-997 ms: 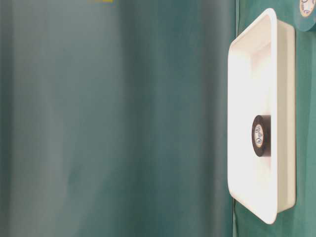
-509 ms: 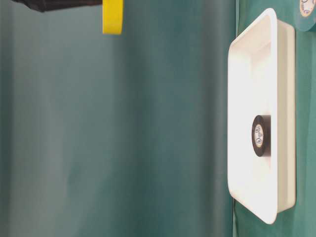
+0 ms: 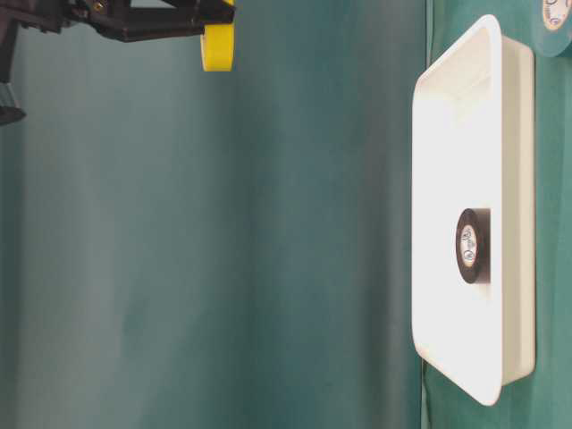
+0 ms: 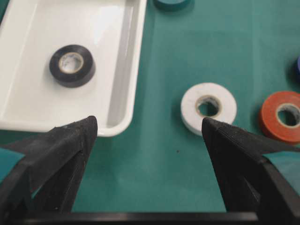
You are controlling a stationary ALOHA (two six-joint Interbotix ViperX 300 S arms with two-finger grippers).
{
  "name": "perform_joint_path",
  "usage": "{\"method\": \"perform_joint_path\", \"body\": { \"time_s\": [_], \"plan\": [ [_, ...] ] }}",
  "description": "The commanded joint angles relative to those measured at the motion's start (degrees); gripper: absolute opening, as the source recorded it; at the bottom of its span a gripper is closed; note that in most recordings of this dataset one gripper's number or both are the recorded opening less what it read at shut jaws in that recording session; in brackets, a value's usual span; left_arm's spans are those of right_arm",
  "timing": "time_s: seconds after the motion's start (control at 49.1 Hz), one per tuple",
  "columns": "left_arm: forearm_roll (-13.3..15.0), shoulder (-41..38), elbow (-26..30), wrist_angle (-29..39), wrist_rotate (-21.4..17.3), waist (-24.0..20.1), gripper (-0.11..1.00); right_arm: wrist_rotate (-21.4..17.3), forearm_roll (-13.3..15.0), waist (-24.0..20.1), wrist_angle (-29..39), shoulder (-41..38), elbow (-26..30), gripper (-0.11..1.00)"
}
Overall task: Pick up the tape from a random location and place it into the white case.
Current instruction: 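Lift the yellow tape roll and carry it toward the white tray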
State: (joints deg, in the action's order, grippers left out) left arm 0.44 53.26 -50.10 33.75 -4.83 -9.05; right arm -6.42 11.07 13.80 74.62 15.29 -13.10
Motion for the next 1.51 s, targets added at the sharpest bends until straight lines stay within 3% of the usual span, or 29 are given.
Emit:
{"method": "perform_joint_path", "body": {
  "time_s": [0.0,0.204,0.733,1.262,1.486],
  "plan": [
    [0.0,-0.4,0.7,-0.4,0.1,-0.2,0.98,0.4,0.0,1.9,-0.9,1.4,1.1,0.32],
    [0.0,-0.4,0.7,-0.3,0.1,-0.2,0.98,1.2,-0.1,4.3,-1.3,1.5,1.0,0.32],
    [0.1,-0.4,0.7,-0.5,0.1,-0.2,0.98,1.6,-2.1,4.3,-4.7,-1.6,2.1,0.32],
    [0.0,-0.4,0.8,-0.9,0.1,-0.2,0.98,7.6,-3.2,4.3,-6.1,-14.9,16.5,0.32],
    [0.0,-0.4,0.8,-0.8,0.1,-0.2,0.98,8.1,-3.3,4.4,-5.9,-16.1,17.8,0.32]
  ]
}}
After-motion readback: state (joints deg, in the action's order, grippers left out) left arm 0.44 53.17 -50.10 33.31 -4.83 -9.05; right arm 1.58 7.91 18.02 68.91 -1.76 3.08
